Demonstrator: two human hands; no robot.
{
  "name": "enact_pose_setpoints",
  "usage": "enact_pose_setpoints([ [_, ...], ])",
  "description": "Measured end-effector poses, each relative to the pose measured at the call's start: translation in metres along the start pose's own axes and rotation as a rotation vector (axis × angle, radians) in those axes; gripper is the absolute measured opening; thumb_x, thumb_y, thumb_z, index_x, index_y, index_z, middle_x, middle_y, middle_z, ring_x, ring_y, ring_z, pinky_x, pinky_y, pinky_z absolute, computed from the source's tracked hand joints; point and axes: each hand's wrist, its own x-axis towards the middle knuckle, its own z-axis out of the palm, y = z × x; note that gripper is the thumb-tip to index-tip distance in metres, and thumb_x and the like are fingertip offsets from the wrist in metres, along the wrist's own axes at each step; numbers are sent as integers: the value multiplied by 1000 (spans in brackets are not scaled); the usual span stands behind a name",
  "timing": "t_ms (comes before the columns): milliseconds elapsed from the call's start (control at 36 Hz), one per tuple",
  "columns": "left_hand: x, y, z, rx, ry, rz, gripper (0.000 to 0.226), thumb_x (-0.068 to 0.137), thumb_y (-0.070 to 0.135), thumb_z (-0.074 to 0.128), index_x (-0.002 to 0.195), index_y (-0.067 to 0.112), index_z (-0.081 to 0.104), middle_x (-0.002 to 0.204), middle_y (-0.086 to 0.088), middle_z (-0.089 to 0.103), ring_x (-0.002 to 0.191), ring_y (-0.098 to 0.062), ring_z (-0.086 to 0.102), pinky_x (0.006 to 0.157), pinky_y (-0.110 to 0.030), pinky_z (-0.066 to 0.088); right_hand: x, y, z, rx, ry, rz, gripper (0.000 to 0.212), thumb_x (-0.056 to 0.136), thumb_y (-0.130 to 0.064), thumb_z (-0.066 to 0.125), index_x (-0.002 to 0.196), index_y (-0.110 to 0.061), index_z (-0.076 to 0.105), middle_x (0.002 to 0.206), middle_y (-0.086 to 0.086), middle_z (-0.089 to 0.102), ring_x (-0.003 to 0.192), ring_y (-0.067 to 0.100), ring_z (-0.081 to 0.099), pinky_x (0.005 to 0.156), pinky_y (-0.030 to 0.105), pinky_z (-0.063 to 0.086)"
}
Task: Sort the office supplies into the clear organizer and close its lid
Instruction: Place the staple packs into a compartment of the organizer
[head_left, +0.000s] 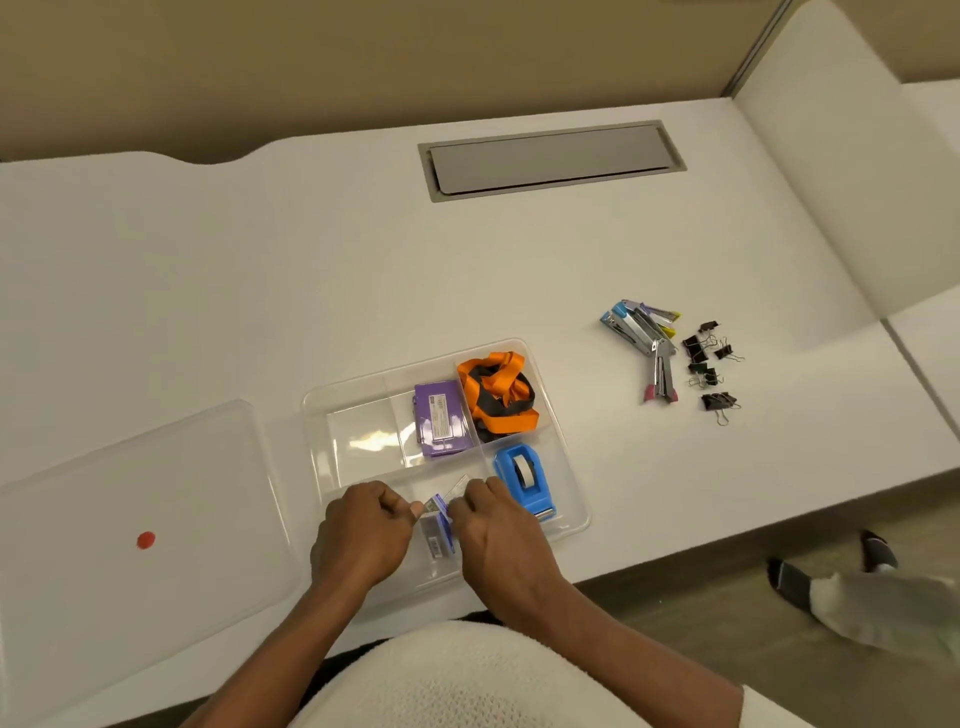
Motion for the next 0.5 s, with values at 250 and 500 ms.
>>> enact_pose_setpoints([
  [250, 0, 2, -6, 45, -2, -6, 25, 89, 48, 78, 75, 27, 71, 78, 8, 74, 74, -19, 73, 79, -46, 65, 11, 2, 8, 99, -67, -75, 24, 95, -12, 66, 119, -10, 70, 106, 11, 66, 97, 25, 60, 78, 33, 49],
  [500, -5, 9, -8, 226, 75, 54, 26, 90, 51, 75, 79, 29, 65, 76, 12, 68, 67, -7, 61, 59, -24, 44, 10, 24, -3, 195, 74, 94, 27, 97, -21, 66, 124, -19, 68, 119, 2, 68, 106, 16, 64, 99, 29, 53],
])
